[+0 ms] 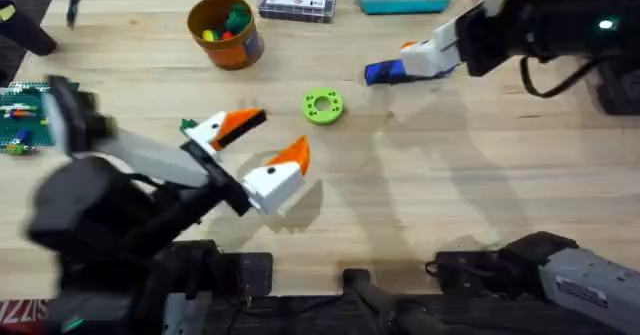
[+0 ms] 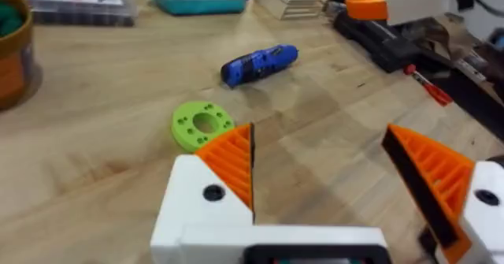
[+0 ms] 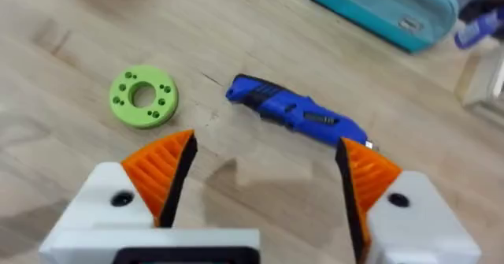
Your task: Pick up the gripper from the table and insert it into the empty holder that is missing its gripper. Then pick up a screw, insert it into the mounting hole, and use the screwdriver to tighten it. Finally, clean up the table by picking up the vegetable and placing it into the bucket.
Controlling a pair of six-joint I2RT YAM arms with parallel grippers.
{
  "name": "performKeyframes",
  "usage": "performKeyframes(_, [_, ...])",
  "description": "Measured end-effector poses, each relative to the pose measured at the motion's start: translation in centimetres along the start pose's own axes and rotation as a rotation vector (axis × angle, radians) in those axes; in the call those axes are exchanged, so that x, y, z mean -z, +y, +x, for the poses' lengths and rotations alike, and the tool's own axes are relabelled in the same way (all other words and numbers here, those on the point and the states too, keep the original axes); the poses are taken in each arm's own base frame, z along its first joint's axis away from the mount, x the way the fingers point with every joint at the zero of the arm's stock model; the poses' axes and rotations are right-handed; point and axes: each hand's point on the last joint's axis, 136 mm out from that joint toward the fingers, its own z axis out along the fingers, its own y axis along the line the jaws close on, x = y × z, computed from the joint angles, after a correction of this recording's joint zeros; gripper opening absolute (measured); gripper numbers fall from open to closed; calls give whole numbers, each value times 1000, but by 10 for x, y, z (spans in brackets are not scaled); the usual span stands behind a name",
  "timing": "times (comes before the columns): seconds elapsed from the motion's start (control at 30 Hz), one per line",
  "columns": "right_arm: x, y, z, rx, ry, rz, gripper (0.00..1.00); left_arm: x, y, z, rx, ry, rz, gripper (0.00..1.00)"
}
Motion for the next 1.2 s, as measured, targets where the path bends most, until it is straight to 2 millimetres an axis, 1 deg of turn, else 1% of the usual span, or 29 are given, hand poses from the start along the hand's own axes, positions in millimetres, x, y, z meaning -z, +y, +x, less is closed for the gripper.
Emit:
performKeyframes(0.07, [4,-7,6,-84,14,16,993,8,-3,-14,48,31,-54,987])
performKeyframes(0.17, [7,-19,21,-206,64,44,994,19,-2,-32,103,102,-160,986])
performKeyframes(0.27, [10,-28,40,-304,131,69,993,29,6,-47,151,226,-282,987])
performKeyframes(0.33, [12,-31,53,-344,182,79,994,32,13,-56,185,312,-355,986])
performKeyframes(0.4, [15,-31,66,-375,233,82,994,34,23,-65,224,402,-418,986])
performKeyframes(0.47, [18,-30,74,-391,267,83,992,32,31,-72,266,490,-458,985])
performKeyframes(0.6, [19,-30,73,-402,266,84,993,21,51,-76,322,614,-508,985])
performKeyframes(0.67, [19,-30,73,-402,264,84,994,15,62,-74,340,650,-525,985])
performKeyframes(0.77, [19,-30,73,-405,263,85,993,11,83,-61,411,723,-589,985])
performKeyframes(0.9, [19,-30,73,-405,264,85,993,17,119,-39,563,814,-714,987])
performKeyframes(1.03, [19,-30,73,-405,264,85,993,29,152,-24,666,852,-850,987])
performKeyframes(1.1, [19,-30,73,-405,264,85,993,36,169,-21,697,835,-927,986])
performKeyframes(1.2, [19,-30,73,-405,264,85,993,42,188,-16,714,780,-996,985])
